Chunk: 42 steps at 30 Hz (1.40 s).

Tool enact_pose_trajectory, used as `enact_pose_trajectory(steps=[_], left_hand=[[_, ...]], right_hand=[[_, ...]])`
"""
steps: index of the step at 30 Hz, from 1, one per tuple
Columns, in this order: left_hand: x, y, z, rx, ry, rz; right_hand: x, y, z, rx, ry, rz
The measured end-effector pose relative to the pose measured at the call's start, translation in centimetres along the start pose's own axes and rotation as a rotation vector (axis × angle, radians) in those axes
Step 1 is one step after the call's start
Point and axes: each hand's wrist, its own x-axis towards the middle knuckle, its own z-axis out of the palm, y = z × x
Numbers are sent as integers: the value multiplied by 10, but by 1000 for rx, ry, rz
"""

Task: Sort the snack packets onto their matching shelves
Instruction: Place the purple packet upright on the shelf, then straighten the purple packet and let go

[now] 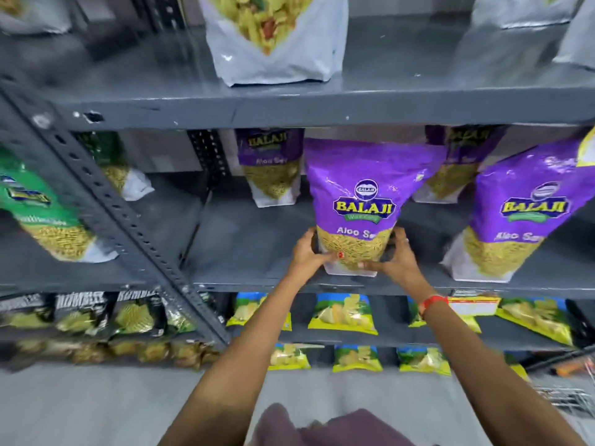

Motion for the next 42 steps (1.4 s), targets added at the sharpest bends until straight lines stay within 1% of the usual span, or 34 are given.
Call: enact_pose_trajectory(steps=[3, 7, 12, 16, 20, 27, 31, 34, 36, 37, 40, 41, 42], left_hand=[[-1, 3, -41, -33, -5, 40], [-1, -7, -92, -102, 46, 16], [-13, -18, -143, -72, 92, -15], [-12, -20, -178, -50, 104, -39], [-19, -29, -190, -15, 119, -20], [-32, -39, -201, -28, 127, -12], [-42, -37, -200, -63, 106, -47], [-57, -34, -200, -116, 138, -67], [-71, -29, -194, -159, 226, -37], [-79, -25, -188, -179, 314, -11], [-103, -9, -163, -171, 696, 131], [-110, -3, -155, -160, 799, 199], [-117, 4, -147, -162, 866, 253]], right_hand=[[4, -13, 39, 49, -28, -43], [7, -30, 90, 55, -68, -77], [-1, -46, 142, 66, -117, -72], [-4, -58, 173, 92, -100, -51], [-8, -51, 189, 100, -87, -41], [-20, -53, 200, 90, -114, -47], [-28, -54, 201, 71, -159, -33], [-34, -55, 196, 53, -200, -53], [-38, -55, 186, 70, -169, -66], [-40, -56, 177, 96, -144, -59], [-53, -66, 144, 225, -63, -49], [-59, -72, 131, 258, -17, -69], [-64, -80, 119, 278, 41, -100]])
